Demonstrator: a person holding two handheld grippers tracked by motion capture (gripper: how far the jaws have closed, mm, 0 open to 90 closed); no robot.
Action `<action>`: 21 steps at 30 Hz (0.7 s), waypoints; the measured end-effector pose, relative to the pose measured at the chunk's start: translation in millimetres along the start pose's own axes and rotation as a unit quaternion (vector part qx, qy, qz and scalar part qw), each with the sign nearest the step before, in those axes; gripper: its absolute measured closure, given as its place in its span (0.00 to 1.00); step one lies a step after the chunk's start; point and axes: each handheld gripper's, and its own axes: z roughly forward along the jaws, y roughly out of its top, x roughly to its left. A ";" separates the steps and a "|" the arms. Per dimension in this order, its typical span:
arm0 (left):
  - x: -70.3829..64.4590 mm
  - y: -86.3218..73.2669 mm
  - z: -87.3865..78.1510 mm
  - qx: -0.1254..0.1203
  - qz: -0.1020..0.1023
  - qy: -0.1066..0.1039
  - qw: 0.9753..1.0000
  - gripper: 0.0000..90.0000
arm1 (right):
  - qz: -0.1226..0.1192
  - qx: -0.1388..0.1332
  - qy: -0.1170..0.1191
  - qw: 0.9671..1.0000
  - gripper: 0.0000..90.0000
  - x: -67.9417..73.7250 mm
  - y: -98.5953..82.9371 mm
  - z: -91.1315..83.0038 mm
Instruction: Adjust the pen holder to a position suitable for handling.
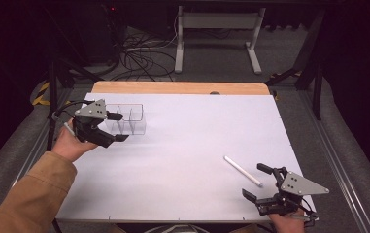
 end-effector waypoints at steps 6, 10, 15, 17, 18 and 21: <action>10.8 2.5 7.5 0.045 -0.006 0.007 0.999 0.35 | 0.000 0.002 0.008 1.000 0.06 0.6 0.0 2.8; 18.7 4.1 12.7 0.066 -0.010 0.001 0.998 0.36 | -0.001 -0.001 0.012 1.000 0.06 0.2 0.6 3.2; 30.3 5.2 18.3 0.089 0.005 0.013 0.996 0.37 | -0.004 0.001 0.017 1.000 0.06 0.6 0.5 4.8; 32.1 4.7 19.6 0.092 0.007 0.018 0.996 0.38 | -0.003 0.000 0.018 1.000 0.06 0.5 0.5 4.7; 34.9 3.0 23.8 0.102 0.011 0.022 0.994 0.38 | -0.003 0.001 0.019 1.000 0.06 0.5 0.4 4.5; 38.1 0.1 31.3 0.118 0.016 0.025 0.993 0.38 | -0.001 0.000 0.019 1.000 0.06 0.3 0.2 3.9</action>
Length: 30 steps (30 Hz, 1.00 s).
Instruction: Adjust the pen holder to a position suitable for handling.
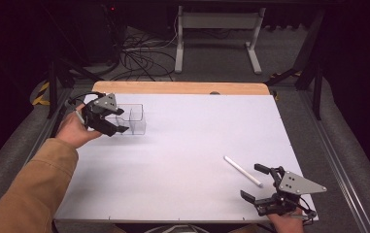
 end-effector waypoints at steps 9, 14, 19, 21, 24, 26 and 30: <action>9.4 -1.0 14.6 0.031 -0.010 0.027 0.999 0.48 | 0.008 -0.003 0.011 1.000 0.06 -1.5 -0.7 2.1; 15.6 -3.5 23.0 0.045 -0.009 0.032 0.998 0.52 | 0.012 -0.004 0.015 1.000 0.06 -1.9 -1.2 2.6; 18.0 -0.9 31.6 0.061 -0.003 0.038 0.997 0.57 | 0.014 -0.009 0.021 1.000 0.06 -3.1 -1.0 2.2; 18.8 -0.2 34.3 0.068 -0.004 0.037 0.997 0.58 | 0.015 -0.010 0.021 1.000 0.06 -3.4 -1.2 1.6; 20.3 -0.3 37.3 0.074 -0.003 0.040 0.996 0.60 | 0.016 -0.011 0.022 1.000 0.06 -3.7 -1.3 0.9; 20.5 -1.1 39.3 0.078 -0.006 0.038 0.996 0.61 | 0.016 -0.012 0.022 1.000 0.06 -3.7 -1.3 0.5; 18.3 -0.5 43.5 0.093 0.005 0.040 0.995 0.63 | 0.018 -0.013 0.025 0.999 0.06 -4.0 -1.5 0.8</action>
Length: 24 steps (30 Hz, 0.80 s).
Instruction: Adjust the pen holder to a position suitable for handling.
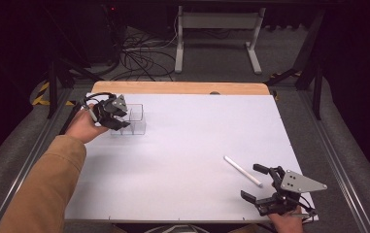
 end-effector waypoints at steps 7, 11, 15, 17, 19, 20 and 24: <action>-2.6 1.5 6.6 0.019 0.008 0.002 1.000 0.66 | 0.004 -0.002 0.004 1.000 0.06 0.1 0.2 0.2; -5.0 2.8 10.6 0.030 0.013 0.001 0.999 0.68 | 0.006 -0.002 0.005 1.000 0.06 -0.2 -0.1 0.1; -5.4 4.7 17.4 0.042 0.018 0.002 0.999 0.69 | 0.009 -0.005 0.008 1.000 0.05 -1.0 -0.3 -0.1; -5.7 4.9 18.4 0.043 0.018 0.003 0.999 0.70 | 0.010 -0.006 0.009 1.000 0.05 -1.0 -0.3 -0.2; -6.4 5.5 20.1 0.045 0.023 0.002 0.999 0.71 | 0.010 -0.006 0.009 1.000 0.05 -1.1 -0.3 -0.7; -6.4 5.5 20.1 0.045 0.023 0.002 0.999 0.71 | 0.010 -0.006 0.009 1.000 0.05 -1.1 -0.3 -0.7; -6.7 5.7 19.0 0.043 0.027 0.001 0.999 0.73 | 0.014 -0.007 0.010 1.000 0.05 -1.6 -0.7 -1.0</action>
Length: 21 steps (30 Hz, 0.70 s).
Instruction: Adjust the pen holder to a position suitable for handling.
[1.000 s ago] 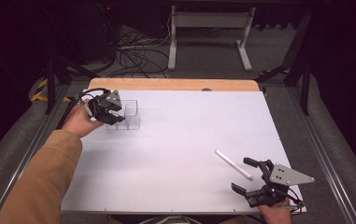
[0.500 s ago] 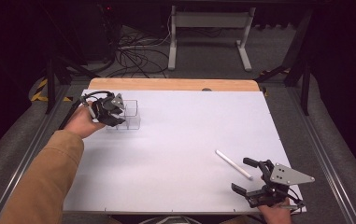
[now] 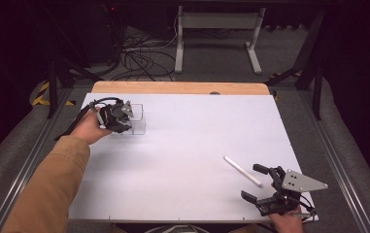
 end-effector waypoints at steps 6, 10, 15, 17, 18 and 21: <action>-0.8 0.4 -2.5 -0.001 0.009 0.002 1.000 0.75 | 0.001 -0.001 0.001 1.000 0.05 -0.2 -0.1 0.2; -2.5 0.7 -3.5 0.003 0.032 0.010 0.999 0.78 | 0.003 0.000 0.005 1.000 0.05 -0.8 -0.6 0.9; -3.2 0.0 -4.1 0.004 0.046 0.008 0.999 0.80 | 0.006 0.000 0.006 1.000 0.05 -1.3 -0.8 1.0; -3.5 -0.4 -4.6 0.005 0.048 0.003 0.999 0.83 | 0.008 0.001 0.007 1.000 0.05 -1.5 -1.1 1.1; -3.0 0.1 -4.7 0.005 0.055 0.004 0.998 0.85 | 0.009 0.001 0.007 1.000 0.05 -1.7 -1.3 1.3; -3.5 1.1 -5.4 0.013 0.060 -0.001 0.998 0.91 | 0.010 0.002 0.009 1.000 0.05 -1.8 -1.4 1.4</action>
